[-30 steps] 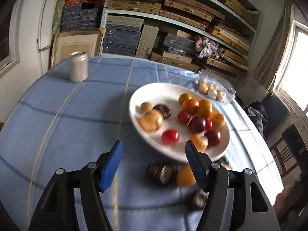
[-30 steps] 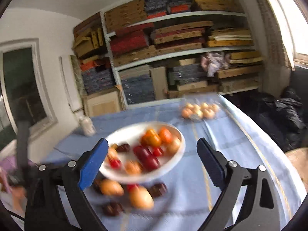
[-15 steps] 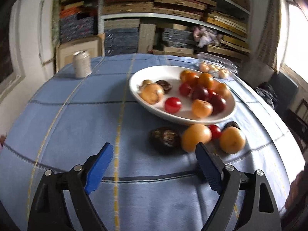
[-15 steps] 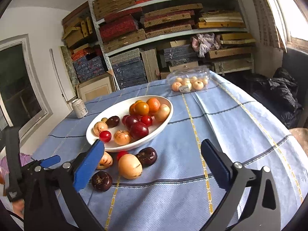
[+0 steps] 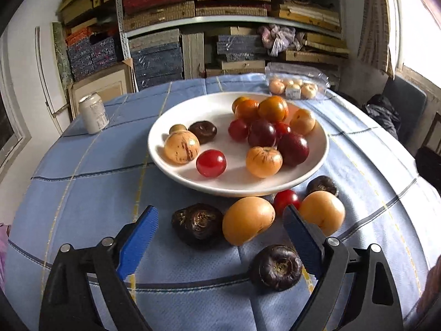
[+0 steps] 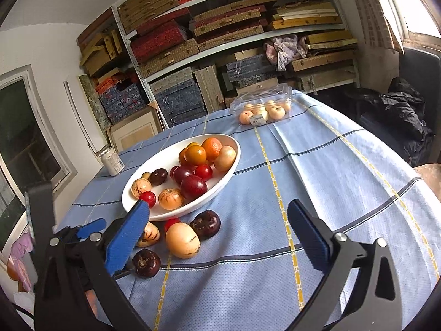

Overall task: Organize fruits
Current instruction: 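Withdraw both open grippers from the plate toward the fruit pile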

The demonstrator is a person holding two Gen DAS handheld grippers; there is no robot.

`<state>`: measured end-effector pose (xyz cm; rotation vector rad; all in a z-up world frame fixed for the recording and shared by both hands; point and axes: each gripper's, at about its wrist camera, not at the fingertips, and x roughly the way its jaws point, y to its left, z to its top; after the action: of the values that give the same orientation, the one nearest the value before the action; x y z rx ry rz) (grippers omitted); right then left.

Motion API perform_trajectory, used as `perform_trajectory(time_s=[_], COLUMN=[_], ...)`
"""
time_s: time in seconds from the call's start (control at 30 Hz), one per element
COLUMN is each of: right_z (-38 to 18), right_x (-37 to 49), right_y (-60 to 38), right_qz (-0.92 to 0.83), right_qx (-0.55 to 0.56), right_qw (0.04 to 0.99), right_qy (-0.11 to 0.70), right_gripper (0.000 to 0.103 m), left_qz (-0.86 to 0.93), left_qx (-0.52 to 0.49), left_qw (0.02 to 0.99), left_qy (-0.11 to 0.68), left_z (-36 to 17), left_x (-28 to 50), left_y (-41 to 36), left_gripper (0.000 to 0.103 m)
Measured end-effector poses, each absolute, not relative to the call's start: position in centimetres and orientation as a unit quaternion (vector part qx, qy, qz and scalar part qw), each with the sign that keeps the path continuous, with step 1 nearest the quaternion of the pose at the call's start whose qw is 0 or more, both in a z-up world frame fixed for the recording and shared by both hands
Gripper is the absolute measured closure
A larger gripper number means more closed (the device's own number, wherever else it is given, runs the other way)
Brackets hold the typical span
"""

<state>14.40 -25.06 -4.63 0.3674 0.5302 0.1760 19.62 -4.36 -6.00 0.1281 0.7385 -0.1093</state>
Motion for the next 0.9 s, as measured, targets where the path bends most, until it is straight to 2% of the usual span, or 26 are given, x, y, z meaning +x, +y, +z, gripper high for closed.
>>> perform_trajectory(time_s=[0.13, 0.37, 0.67, 0.9], right_z=[-4.7, -4.7, -4.8, -4.8], right_x=[14.5, 14.7, 14.6, 14.8], right_y=[-25.1, -24.9, -24.7, -24.5], right_qz=[0.09, 0.094, 0.1, 0.101], right_qx=[0.182, 0.182, 0.185, 0.186], right_qw=[0.943, 0.941, 0.94, 0.938], right_qy=[0.265, 0.268, 0.268, 0.273], right_gripper=[0.005, 0.005, 0.005, 0.005], left_qz=[-0.048, -0.042, -0.034, -0.071], left_qx=[0.071, 0.058, 0.019, -0.006], left_qw=[0.925, 0.921, 0.913, 0.912], left_qy=[0.37, 0.384, 0.407, 0.405], left_z=[-6.8, -7.3, -7.7, -7.4], left_x=[20.4, 21.0, 19.6, 19.4], left_y=[-4.6, -3.1, 1.6, 1.0], left_gripper=[0.011, 0.003, 0.003, 0.004])
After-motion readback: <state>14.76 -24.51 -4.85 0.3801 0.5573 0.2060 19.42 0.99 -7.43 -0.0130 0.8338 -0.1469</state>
